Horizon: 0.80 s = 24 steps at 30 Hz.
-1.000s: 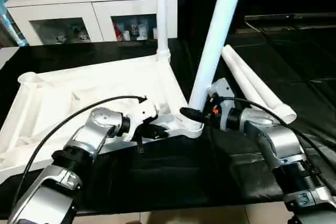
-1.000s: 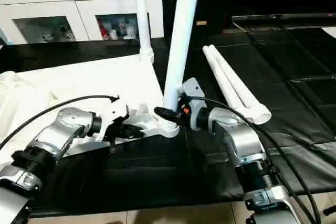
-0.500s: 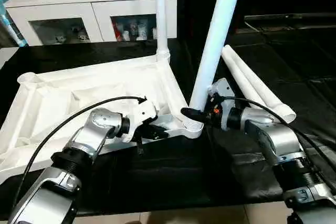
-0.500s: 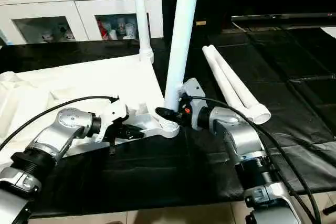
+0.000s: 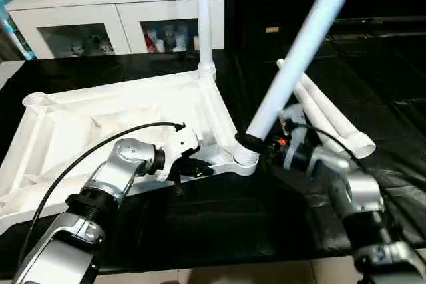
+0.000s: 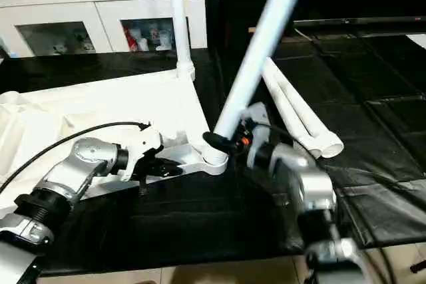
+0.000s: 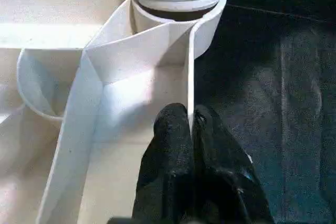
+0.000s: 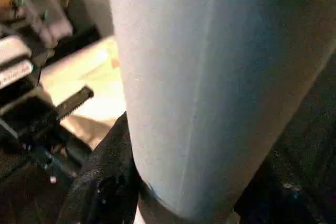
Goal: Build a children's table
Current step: Insert table leg to table base
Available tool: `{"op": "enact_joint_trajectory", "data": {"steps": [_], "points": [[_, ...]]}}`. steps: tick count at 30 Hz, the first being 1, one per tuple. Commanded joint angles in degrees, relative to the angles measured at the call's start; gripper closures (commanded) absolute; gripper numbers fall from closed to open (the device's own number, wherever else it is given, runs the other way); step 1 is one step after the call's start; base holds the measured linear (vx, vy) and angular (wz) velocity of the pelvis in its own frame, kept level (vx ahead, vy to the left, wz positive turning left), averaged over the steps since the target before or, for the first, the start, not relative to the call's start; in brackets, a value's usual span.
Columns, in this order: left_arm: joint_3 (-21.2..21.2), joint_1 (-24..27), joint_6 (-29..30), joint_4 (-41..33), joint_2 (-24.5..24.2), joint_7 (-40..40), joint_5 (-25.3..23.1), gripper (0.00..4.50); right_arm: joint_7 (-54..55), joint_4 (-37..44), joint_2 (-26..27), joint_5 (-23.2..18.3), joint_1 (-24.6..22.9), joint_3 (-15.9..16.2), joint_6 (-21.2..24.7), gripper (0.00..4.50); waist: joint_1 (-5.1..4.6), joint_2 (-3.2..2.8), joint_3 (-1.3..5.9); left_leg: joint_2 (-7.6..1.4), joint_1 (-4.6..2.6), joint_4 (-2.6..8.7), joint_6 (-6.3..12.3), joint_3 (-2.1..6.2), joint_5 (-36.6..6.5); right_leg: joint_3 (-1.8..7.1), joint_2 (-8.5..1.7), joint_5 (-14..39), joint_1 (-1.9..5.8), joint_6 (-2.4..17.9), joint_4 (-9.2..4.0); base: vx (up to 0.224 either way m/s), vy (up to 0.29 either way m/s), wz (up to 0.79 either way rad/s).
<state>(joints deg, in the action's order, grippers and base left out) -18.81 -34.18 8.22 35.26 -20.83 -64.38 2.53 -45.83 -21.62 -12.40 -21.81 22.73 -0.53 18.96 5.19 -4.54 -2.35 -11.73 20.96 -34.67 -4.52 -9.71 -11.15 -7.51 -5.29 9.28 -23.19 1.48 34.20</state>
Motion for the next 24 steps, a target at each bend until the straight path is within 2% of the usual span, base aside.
{"op": "enact_joint_trajectory", "data": {"steps": [1, 2, 3, 6, 7, 9, 11, 12, 13, 14, 15, 16, 17, 18, 19, 20, 21, 22, 24], "points": [[2.33, -0.99, -0.56, -1.28, 0.75, 0.22, 2.04, 4.50, 1.75, -0.52, 0.04, 1.58, -2.29, 0.65, -0.22, 2.57, 0.01, 0.19, 4.04, -1.18, -0.34, 3.77, 2.97, 0.36, -10.06, 2.95, -3.41, 17.35, 3.50, 7.84, -4.66, 0.000, 0.000, 0.00], [2.33, -1.00, -0.55, -1.26, 0.77, 0.24, 2.02, 4.50, 1.84, -0.25, 0.08, 1.71, -2.66, 0.70, -0.57, 2.57, -0.13, 0.19, 4.09, -1.16, -0.18, 3.82, 2.95, 0.46, -9.97, 2.92, -3.39, 17.36, 3.66, 7.72, -4.54, 0.000, 0.000, 0.00], [2.50, -1.31, -0.31, -0.85, 0.94, 0.60, 1.96, 4.50, 2.37, 0.97, 0.39, 1.52, -3.69, 0.43, -0.97, 2.57, -0.19, -0.90, 4.02, -1.19, -0.36, 3.84, 2.78, 0.50, -10.95, 2.88, -3.30, 17.45, 3.44, 7.58, -4.86, 0.000, 0.000, 0.00], [2.60, -1.63, -0.15, -0.37, 1.11, 1.04, 1.79, 4.50, 2.87, 2.67, 0.22, 2.03, -5.02, 0.77, -1.74, 2.57, -0.11, -0.55, 4.20, -1.07, -0.46, 3.74, 3.05, 0.42, -10.95, 3.01, -3.24, 15.47, 3.48, 8.35, -4.60, 0.000, 0.000, 0.00], [2.68, -1.68, -0.03, -0.26, 1.20, 1.24, 1.67, 4.50, 2.53, 3.77, -0.32, 2.72, -5.71, 1.50, -1.83, 2.57, -0.13, -1.03, 4.25, -1.06, -0.29, 3.73, 3.24, 0.51, -10.80, 2.94, -3.24, 15.35, 3.61, 8.48, -4.47, 0.000, 0.000, 0.00], [2.72, -1.70, 0.06, -0.24, 1.26, 1.31, 1.60, 4.50, 2.32, 4.25, -0.62, 3.29, -6.02, 1.91, -2.05, 2.57, -0.10, -0.88, 4.26, -1.06, -0.26, 3.72, 3.36, 0.50, -10.54, 2.94, -3.21, 15.15, 3.61, 8.28, -4.50, 0.000, 0.000, 0.00], [2.74, -1.58, 0.05, -0.16, 1.33, 1.58, 1.33, 4.50, 0.97, 5.19, -3.75, 8.99, -6.60, 6.92, -5.04, 2.57, -0.04, -0.64, 4.27, -1.04, -0.31, 3.66, 3.38, 0.43, -9.86, 3.04, -3.16, 14.53, 3.55, 8.29, -4.37, 0.000, 0.000, 0.00], [2.71, -1.52, -0.02, -0.12, 1.34, 1.70, 1.21, 4.50, 0.39, 5.21, -4.65, 10.48, -6.56, 8.42, -5.81, 2.57, -0.03, -0.71, 4.23, -1.03, -0.25, 3.64, 3.36, 0.43, -9.72, 3.06, -3.11, 14.51, 3.56, 8.24, -4.28, 0.000, 0.000, 0.00], [2.69, -1.43, -0.08, -0.08, 1.36, 1.87, 1.09, 4.50, -0.45, 5.10, -5.65, 12.10, -6.38, 10.21, -6.57, 2.57, -0.17, -0.51, 4.05, -0.94, -0.11, 3.73, 3.64, 0.38, -10.10, 3.04, -3.17, 16.67, 3.63, 7.74, -4.47, 0.000, 0.000, 0.00], [2.68, -1.33, -0.08, -0.16, 1.40, 2.01, 1.00, 4.50, -1.03, 5.04, -6.14, 12.80, -6.20, 11.18, -6.88, 2.57, -0.22, 0.02, 4.04, -0.94, -0.13, 3.73, 3.76, 0.29, -10.25, 3.06, -3.20, 17.58, 3.63, 7.38, -4.67, 0.000, 0.000, 0.00], [2.68, -1.28, -0.06, -0.22, 1.44, 2.09, 0.95, 4.50, -1.35, 5.01, -6.37, 13.10, -6.08, 11.66, -7.00, 2.57, -0.15, -0.27, 4.04, -0.95, -0.17, 3.71, 3.87, 0.38, -10.20, 3.15, -3.29, 18.38, 3.61, 7.28, -4.59, 0.000, 0.000, 0.00], [2.68, -1.10, -0.04, -0.42, 1.43, 2.22, 0.91, 4.50, -1.88, 4.60, -6.30, 13.12, -5.62, 12.08, -6.91, 2.57, -0.25, 0.64, 4.04, -0.93, -0.04, 3.72, 4.14, 0.24, -9.84, 3.19, -3.24, 18.49, 3.65, 7.03, -4.75, 0.000, 0.000, 0.00], [2.68, -1.01, -0.04, -0.52, 1.43, 2.28, 0.88, 4.50, -2.12, 4.44, -6.25, 13.11, -5.40, 12.28, -6.83, 2.57, -0.11, 0.07, 4.03, -0.99, -0.03, 3.78, 4.28, 0.40, -9.49, 3.19, -3.36, 18.97, 3.65, 6.98, -4.57, 0.000, 0.000, 0.00], [2.69, -0.94, -0.02, -0.61, 1.42, 2.34, 0.86, 4.50, -2.27, 4.32, -6.23, 13.14, -5.26, 12.41, -6.81, 2.57, -0.20, 0.06, 4.00, -1.01, 0.00, 3.76, 4.40, 0.36, -9.56, 3.21, -3.32, 19.15, 3.59, 6.87, -4.67, 0.000, 0.000, 0.00], [2.72, -0.39, 0.04, -1.26, 1.32, 2.73, 0.68, 4.50, -3.23, 3.45, -6.23, 13.49, -4.32, 13.29, -6.96, 2.57, -0.15, 1.67, 4.14, -1.01, 0.07, 3.74, 4.73, 0.33, -8.60, 3.27, -3.42, 18.80, 3.76, 6.87, -4.39, 0.000, 0.000, 0.00], [2.72, -0.03, 0.05, -1.69, 1.23, 2.92, 0.57, 4.50, -3.78, 3.00, -6.28, 13.63, -3.89, 13.77, -7.14, 2.57, -0.12, 1.06, 3.92, -1.11, 0.05, 3.85, 4.82, 0.33, -8.61, 3.31, -3.47, 19.88, 3.49, 6.80, -4.55, 0.000, 0.000, 0.00], [2.72, 0.00, 0.05, -1.72, 1.22, 2.94, 0.56, 4.50, -3.83, 2.96, -6.29, 13.64, -3.85, 13.81, -7.16, 2.57, -0.29, 0.93, 3.87, -1.19, -0.19, 3.91, 4.51, 0.31, -9.45, 3.33, -3.41, 20.81, 3.32, 6.52, -4.79, 0.000, 0.000, 0.00], [2.73, 0.62, 0.09, -2.49, 0.79, 2.88, 0.50, 4.50, -5.01, 1.48, -5.81, 13.04, -2.64, 14.10, -7.56, 2.57, -0.40, 1.59, 3.87, -1.23, -0.20, 3.96, 4.44, 0.25, -9.79, 3.35, -3.41, 20.95, 3.36, 6.46, -4.86, 0.000, 0.000, 0.00], [2.44, 1.21, -0.12, -3.41, 0.26, 2.30, 0.34, 4.50, -6.51, -0.26, -5.09, 11.87, -1.43, 13.77, -8.21, 2.57, -0.31, 1.45, 3.86, -1.24, -0.25, 4.01, 4.30, 0.30, -10.36, 3.41, -3.54, 21.57, 3.29, 6.52, -4.78, 0.000, 0.000, 0.00]]}}
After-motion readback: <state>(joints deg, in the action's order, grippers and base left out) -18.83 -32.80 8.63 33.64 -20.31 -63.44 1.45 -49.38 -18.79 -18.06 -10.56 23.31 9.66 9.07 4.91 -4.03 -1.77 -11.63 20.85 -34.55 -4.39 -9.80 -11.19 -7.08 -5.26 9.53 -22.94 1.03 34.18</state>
